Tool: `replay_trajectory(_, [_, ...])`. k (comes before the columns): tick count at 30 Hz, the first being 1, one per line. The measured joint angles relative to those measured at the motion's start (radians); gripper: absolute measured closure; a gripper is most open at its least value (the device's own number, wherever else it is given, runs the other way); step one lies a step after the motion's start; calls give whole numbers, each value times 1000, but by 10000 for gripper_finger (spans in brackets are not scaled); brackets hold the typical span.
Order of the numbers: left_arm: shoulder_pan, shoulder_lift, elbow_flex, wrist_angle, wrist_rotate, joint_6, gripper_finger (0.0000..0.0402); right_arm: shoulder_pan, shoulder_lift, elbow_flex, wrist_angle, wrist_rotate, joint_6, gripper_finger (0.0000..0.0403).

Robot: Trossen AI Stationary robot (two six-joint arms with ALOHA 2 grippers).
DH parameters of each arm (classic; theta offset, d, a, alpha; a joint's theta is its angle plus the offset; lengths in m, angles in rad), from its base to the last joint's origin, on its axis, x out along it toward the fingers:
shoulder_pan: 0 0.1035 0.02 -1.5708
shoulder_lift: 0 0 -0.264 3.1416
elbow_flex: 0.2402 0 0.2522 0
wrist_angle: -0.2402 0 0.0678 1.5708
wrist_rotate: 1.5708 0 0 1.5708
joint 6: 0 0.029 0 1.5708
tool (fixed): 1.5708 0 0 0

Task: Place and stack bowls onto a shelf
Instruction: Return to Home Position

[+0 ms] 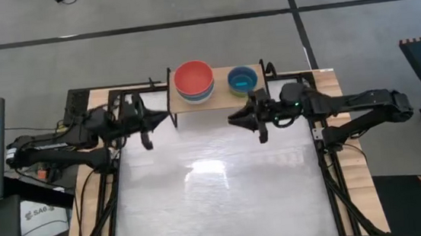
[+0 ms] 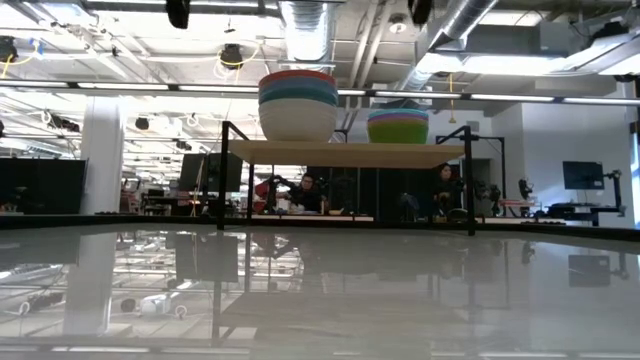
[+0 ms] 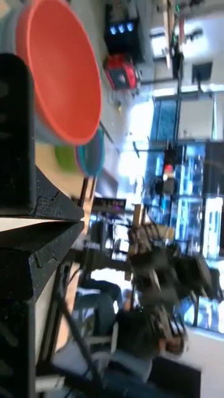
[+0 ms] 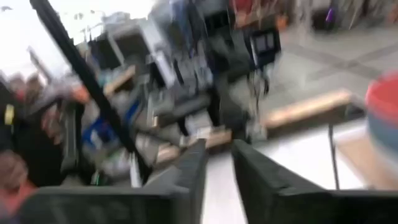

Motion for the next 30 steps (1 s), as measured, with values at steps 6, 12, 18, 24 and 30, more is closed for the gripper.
replay_trajectory(6, [-136, -62, -23, -100, 26, 35, 402, 27, -20, -54, -29, -164, 4, 386])
replay_trajectory(12, [-296, -138, -24, -297, -189, -30, 402, 82, -134, -169, -26, -102, 0, 366])
replay_trajectory(18, [-372, -177, -64, -331, -261, -51, 402, 85, -234, -310, -43, 29, -133, 386])
replay_trajectory(24, [-355, -163, -89, -394, -217, -16, 401, 89, -243, -322, -173, 28, -258, 350])
replay_trajectory(30, [-376, -182, -103, -378, -171, 114, 401, 109, -325, -331, -165, 3, -440, 383])
